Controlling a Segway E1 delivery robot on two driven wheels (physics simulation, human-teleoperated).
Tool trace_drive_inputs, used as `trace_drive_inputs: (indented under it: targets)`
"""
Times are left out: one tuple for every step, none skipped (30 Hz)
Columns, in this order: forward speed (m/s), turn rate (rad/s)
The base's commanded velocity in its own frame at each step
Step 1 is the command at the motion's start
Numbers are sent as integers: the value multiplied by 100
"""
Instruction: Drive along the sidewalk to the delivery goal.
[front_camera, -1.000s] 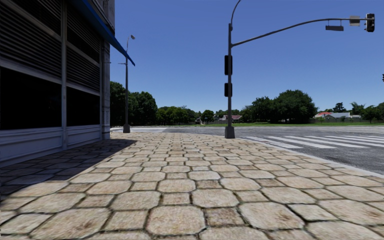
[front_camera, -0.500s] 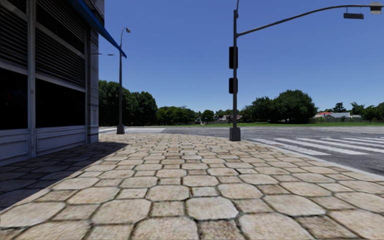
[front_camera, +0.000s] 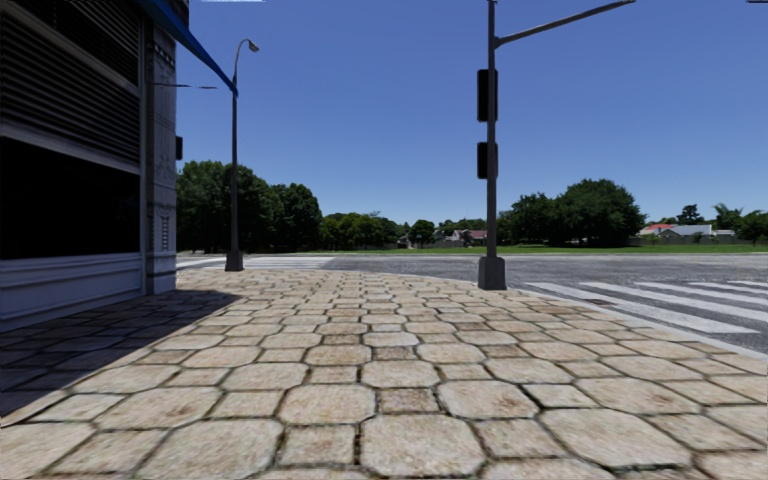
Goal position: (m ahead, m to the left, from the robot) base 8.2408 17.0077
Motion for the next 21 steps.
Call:
trace_drive_inputs:
  targets:
    - [200, 23]
    - [200, 5]
    - [200, 0]
    - [200, 0]
    - [200, 0]
    - [200, 0]
    - [200, 0]
    - [200, 0]
    - [200, 0]
    - [200, 0]
    - [200, 0]
    - [200, 0]
    - [200, 0]
    - [200, 0]
    - [200, 50]
    - [200, 50]
    - [200, 72]
    - [200, 88]
    - [200, 90]
    - [200, 90]
    - [200, 39]
